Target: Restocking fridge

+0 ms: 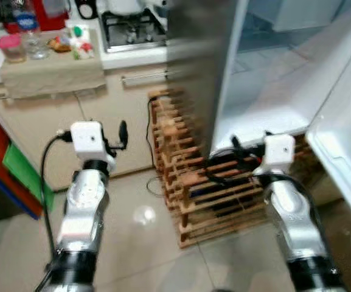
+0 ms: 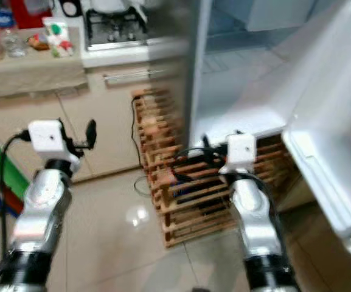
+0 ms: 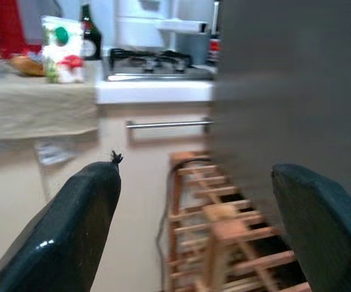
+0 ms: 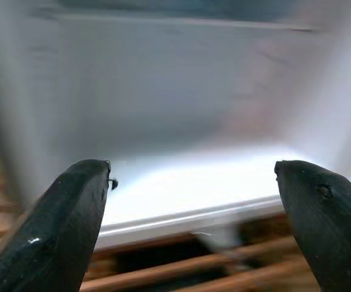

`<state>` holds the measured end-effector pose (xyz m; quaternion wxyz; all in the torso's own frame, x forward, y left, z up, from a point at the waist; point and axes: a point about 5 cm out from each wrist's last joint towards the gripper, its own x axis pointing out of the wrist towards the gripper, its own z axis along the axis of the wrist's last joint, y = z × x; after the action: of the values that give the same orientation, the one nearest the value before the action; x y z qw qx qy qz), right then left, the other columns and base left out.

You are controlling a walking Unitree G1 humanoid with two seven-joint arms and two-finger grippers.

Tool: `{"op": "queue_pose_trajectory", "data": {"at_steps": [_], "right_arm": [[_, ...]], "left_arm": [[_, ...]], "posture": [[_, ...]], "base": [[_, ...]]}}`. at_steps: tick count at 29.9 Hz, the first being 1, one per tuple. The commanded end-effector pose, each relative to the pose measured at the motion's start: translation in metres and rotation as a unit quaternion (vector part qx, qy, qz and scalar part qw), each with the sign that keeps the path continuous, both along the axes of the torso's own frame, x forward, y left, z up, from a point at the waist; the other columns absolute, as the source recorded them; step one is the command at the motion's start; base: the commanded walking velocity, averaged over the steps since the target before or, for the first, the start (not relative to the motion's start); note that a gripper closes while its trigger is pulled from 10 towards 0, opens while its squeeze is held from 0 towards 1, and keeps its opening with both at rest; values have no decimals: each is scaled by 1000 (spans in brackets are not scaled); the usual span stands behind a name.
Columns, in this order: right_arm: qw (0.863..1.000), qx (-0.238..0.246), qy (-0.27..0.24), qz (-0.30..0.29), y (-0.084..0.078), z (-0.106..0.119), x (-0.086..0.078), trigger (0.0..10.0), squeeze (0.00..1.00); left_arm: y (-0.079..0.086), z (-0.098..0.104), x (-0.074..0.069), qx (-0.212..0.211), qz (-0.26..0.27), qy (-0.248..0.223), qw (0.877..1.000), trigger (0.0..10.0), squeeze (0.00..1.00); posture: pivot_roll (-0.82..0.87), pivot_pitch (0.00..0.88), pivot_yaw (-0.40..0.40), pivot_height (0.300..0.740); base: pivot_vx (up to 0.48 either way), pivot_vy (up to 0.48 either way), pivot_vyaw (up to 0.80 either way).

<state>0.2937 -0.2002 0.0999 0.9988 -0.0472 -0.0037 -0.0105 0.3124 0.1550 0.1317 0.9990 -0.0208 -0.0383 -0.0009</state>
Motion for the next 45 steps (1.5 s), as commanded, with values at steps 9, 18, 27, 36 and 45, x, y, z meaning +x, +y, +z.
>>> {"op": "queue_pose_trajectory", "data": {"at_steps": [9,18,27,36,45], "right_arm": [[993,-31,7,-115,-43,-2,-10,10000,0],[988,-49,2,-147,-53,1,-32,10000,0],[964,-85,33,-248,-85,-6,-46,10000,0],[939,-103,42,-325,-109,1,-52,10000,0],[909,-159,50,-383,-159,14,-59,10000,0]], "left_arm": [[4,-1,8,6,-8,7,1000,10000,0],[-22,-12,-3,54,-174,16,983,10000,0],[-62,-4,-6,92,-387,-14,918,10000,0],[-71,11,-6,49,-516,-13,855,10000,0],[-76,11,-9,49,-550,-14,834,10000,0]], "posture": [[-100,0,77,740],[-121,0,94,740],[-148,0,141,740],[-162,0,163,740],[-164,0,157,740]], "base": [[0,0,0],[0,0,0],[0,0,0],[0,0,0],[0,0,0]]}}
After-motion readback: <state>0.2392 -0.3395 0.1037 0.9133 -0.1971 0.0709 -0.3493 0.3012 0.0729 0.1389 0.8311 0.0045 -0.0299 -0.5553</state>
